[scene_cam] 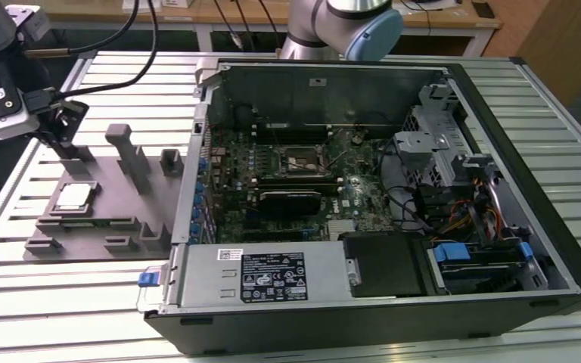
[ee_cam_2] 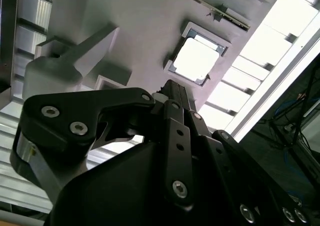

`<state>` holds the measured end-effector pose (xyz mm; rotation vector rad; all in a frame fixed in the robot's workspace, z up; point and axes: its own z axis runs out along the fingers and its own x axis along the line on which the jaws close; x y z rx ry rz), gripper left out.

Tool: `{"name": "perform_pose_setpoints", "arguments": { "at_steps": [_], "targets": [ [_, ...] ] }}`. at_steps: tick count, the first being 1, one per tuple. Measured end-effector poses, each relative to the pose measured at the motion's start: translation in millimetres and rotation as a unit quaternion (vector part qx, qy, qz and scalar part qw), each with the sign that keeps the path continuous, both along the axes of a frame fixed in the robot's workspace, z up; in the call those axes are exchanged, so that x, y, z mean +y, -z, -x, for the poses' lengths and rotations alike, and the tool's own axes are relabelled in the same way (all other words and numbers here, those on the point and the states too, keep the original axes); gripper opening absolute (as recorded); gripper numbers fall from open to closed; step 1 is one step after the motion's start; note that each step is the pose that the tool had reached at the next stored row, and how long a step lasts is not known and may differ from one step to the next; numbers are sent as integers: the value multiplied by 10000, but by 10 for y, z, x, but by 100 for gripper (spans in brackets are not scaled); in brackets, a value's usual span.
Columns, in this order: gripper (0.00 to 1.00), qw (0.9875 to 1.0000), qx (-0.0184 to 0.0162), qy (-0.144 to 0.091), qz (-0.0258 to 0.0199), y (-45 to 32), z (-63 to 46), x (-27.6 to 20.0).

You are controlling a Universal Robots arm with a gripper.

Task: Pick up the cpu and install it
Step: 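Pick up the cpu and move it towards the insertion slot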

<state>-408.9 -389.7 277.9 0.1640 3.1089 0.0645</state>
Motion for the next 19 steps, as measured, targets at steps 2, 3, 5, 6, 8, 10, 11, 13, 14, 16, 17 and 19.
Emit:
{"name": "perform_pose_setpoints", "arguments": {
  "at_steps": [2, 3, 5, 6, 8, 10, 11, 13, 14, 16, 17, 19],
  "targets": [
    [11, 10000, 0, 0, 0, 16, 14, 0],
    [11, 10000, 0, 0, 0, 25, 23, 0],
    [11, 10000, -1, 0, 0, 42, 37, 0],
    [11, 10000, 0, 0, 0, 50, 44, 0],
    [11, 10000, 0, 0, 0, 66, 56, 0],
    [11, 10000, 0, 0, 0, 81, 68, 0],
    [11, 10000, -1, 0, 0, 89, 73, 0],
    [11, 10000, 0, 0, 0, 104, 82, 0],
    [11, 10000, 0, 0, 0, 112, 87, 0],
    [11, 10000, 0, 0, 0, 129, 94, 0],
    [11, 10000, 0, 0, 0, 138, 97, 0],
    [11, 10000, 0, 0, 0, 154, 104, 0]
  ]
}}
